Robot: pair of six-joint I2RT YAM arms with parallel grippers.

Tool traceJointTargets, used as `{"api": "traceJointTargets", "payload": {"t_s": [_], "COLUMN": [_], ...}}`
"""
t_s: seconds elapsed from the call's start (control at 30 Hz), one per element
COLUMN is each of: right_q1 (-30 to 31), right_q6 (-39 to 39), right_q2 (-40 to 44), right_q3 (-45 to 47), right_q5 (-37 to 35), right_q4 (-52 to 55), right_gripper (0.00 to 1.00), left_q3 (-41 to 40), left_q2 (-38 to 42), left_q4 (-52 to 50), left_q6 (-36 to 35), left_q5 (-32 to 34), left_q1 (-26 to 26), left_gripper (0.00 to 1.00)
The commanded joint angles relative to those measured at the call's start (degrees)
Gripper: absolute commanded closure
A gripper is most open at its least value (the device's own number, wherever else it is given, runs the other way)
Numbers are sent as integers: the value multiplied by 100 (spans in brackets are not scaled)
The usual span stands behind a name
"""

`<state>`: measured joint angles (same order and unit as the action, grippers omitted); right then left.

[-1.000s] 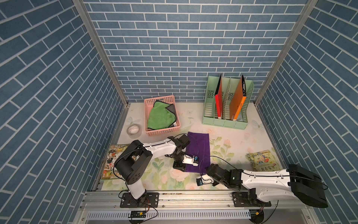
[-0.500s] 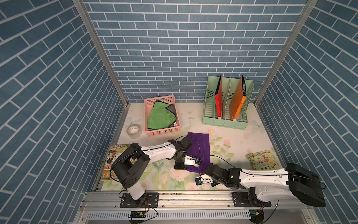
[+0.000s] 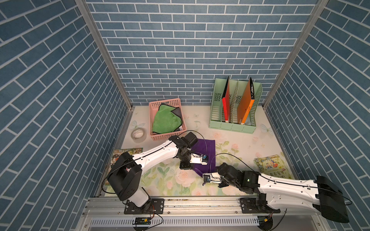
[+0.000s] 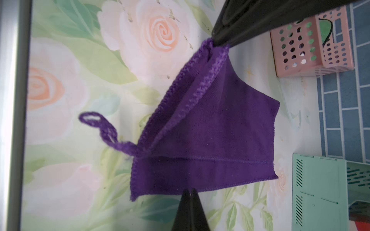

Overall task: Fold the square dishcloth
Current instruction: Fold the cleaning item at the center of the board.

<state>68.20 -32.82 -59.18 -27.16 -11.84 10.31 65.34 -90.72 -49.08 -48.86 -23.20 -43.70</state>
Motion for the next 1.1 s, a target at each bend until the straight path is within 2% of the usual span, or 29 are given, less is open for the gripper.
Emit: {"api": "traceJointTargets", "payload": {"t_s": [0.0,0.1,0.13,0.17,0.2,0.27,0.3,0.43,0.5,0.6,0.67,0.8,0.87,0.97,1.07], "right_q1": [-462,-723,-741,-746,-735,-688,-662,-617,-401,180,200,-74,-91,208,614], "right_q6": [297,472,585,695,792,932,1041,1641,1865,1934,2003,2250,2163,1952,2022], "right_q2": [122,169,241,350,477,644,674,415,183,-295,-341,-366,-539,-850,-1221], "right_q3": [-140,-236,-250,-217,-155,-51,-42,-205,-210,-135,-127,-221,-317,-455,-499], "right_q5": [346,574,636,700,787,815,792,1015,922,74,-232,380,375,-339,-1546], "right_q4": [-114,-251,-309,-380,-480,-584,-605,-639,-765,-900,-1081,-1223,-1067,-916,-1090], "right_gripper": [100,100,95,79,70,57,47,30,27,24,22,20,18,18,17], "left_q3": [376,845,1006,1147,1238,1316,1341,1520,1535,1497,1486,1431,1456,1496,1536], "left_q2": [-283,-688,-838,-970,-1068,-1174,-1220,-1398,-1376,-1328,-1305,-1221,-1207,-1215,-1250], "left_q4": [46,53,8,-80,-149,-205,-205,-294,-293,-282,-294,-285,-300,-310,-354], "left_q6": [145,288,344,359,361,361,371,463,466,445,433,398,402,397,373], "left_q5": [-55,-256,-330,-420,-508,-627,-625,-589,-587,-581,-565,-513,-525,-528,-513], "left_q1": [219,393,450,498,553,663,703,799,802,802,804,811,807,809,809], "left_gripper": [100,100,100,100,100,100,100,100,100,100,100,100,100,100,100]}}
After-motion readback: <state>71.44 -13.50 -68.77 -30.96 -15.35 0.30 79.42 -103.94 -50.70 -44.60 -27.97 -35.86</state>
